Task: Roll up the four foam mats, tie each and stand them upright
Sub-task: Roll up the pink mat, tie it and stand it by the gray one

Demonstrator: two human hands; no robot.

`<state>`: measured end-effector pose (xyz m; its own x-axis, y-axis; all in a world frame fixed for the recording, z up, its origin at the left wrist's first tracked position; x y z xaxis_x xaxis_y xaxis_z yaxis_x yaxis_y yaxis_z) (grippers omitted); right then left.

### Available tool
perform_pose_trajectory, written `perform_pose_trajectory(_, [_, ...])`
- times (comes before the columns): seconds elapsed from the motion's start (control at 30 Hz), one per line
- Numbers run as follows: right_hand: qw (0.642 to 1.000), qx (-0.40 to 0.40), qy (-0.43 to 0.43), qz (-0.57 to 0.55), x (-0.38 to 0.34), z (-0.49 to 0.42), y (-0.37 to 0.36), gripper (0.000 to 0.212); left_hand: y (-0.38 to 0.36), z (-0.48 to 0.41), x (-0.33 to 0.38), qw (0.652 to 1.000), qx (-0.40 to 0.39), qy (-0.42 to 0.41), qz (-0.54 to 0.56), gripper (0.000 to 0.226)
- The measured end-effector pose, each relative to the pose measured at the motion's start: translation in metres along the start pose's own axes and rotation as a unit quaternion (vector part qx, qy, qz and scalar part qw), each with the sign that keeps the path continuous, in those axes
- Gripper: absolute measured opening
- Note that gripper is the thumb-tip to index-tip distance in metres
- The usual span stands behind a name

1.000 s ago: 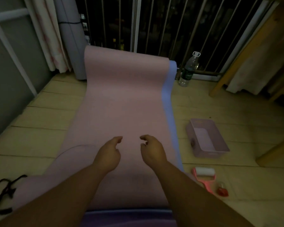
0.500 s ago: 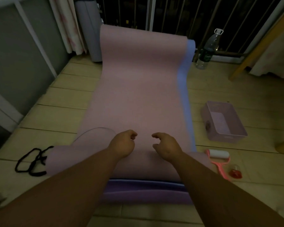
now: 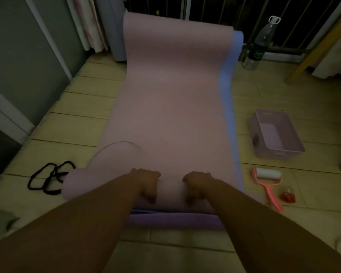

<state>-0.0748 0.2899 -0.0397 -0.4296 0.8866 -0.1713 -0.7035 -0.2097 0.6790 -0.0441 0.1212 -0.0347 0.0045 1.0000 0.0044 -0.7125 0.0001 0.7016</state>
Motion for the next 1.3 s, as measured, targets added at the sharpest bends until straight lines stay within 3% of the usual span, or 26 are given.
perform_pose_trajectory(0.07, [0.999,0.022,0.024,-0.012,-0.005,0.004,-0.003,0.071,-0.005,0.007,-0.001,0.999,0.035,-0.007,-0.014,0.066])
perform_pose_trajectory(0.13, [0.997,0.066,0.043,-0.028,-0.009,0.010,-0.003,0.069,-0.011,0.011,-0.006,0.997,0.071,0.000,0.018,0.055])
perform_pose_trajectory(0.27, [0.986,0.151,0.071,0.027,-0.021,0.023,0.003,0.089,-0.021,0.018,-0.011,0.993,0.103,0.011,0.059,0.054])
perform_pose_trajectory(0.37, [0.975,0.174,0.099,0.096,-0.033,0.028,0.002,0.075,-0.025,0.016,-0.010,0.991,0.107,0.000,0.075,0.054])
perform_pose_trajectory(0.53, [0.980,0.157,0.066,0.105,-0.034,0.025,-0.018,0.081,-0.015,0.012,-0.004,0.986,0.103,-0.030,0.127,0.055])
perform_pose_trajectory(0.6, [0.981,0.159,0.054,0.095,-0.030,0.025,-0.019,0.065,-0.011,0.010,0.001,0.985,0.102,-0.051,0.130,0.047])
perform_pose_trajectory(0.67, [0.987,0.138,0.041,0.076,-0.025,0.026,-0.014,0.049,-0.007,0.009,0.007,0.983,0.111,-0.067,0.132,0.057])
perform_pose_trajectory(0.77, [0.994,0.099,-0.001,0.043,-0.015,0.026,-0.005,0.041,-0.001,0.011,0.016,0.976,0.185,-0.094,0.060,0.082])
perform_pose_trajectory(0.87, [0.996,0.088,-0.012,-0.001,0.000,0.022,0.004,0.036,-0.002,0.012,0.022,0.960,0.252,-0.117,-0.029,0.071])
perform_pose_trajectory(0.97, [0.995,0.094,0.018,-0.009,0.006,0.016,0.001,0.061,-0.011,0.007,0.018,0.974,0.206,-0.084,-0.042,0.057])
perform_pose_trajectory(1.03, [0.987,0.156,0.032,0.023,0.004,0.014,-0.001,0.080,-0.015,0.003,0.009,0.986,0.163,-0.034,-0.008,0.050])
perform_pose_trajectory(1.1, [0.976,0.204,0.054,0.059,-0.003,0.014,-0.003,0.078,-0.014,0.001,0.001,0.989,0.142,0.000,0.033,0.045])
perform_pose_trajectory(1.2, [0.982,0.166,0.068,0.064,-0.013,0.013,-0.009,0.081,-0.014,0.000,0.005,0.992,0.115,-0.025,0.052,0.035])
perform_pose_trajectory(1.3, [0.991,0.114,0.050,0.048,-0.015,0.012,-0.011,0.056,-0.013,0.001,0.013,0.993,0.089,-0.048,0.067,0.030])
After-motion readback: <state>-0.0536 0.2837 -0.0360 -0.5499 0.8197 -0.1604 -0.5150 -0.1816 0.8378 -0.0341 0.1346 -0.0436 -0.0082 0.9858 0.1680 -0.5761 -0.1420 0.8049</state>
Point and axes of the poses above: each hand's wrist, its own z-axis away from the middle knuckle, its own y-axis out of the back of the hand, x = y × z, the point moved 4 cm from there along -z, towards the middle knuckle, and after that the axes turned 6 degrees about y, right-handed, at the moved point
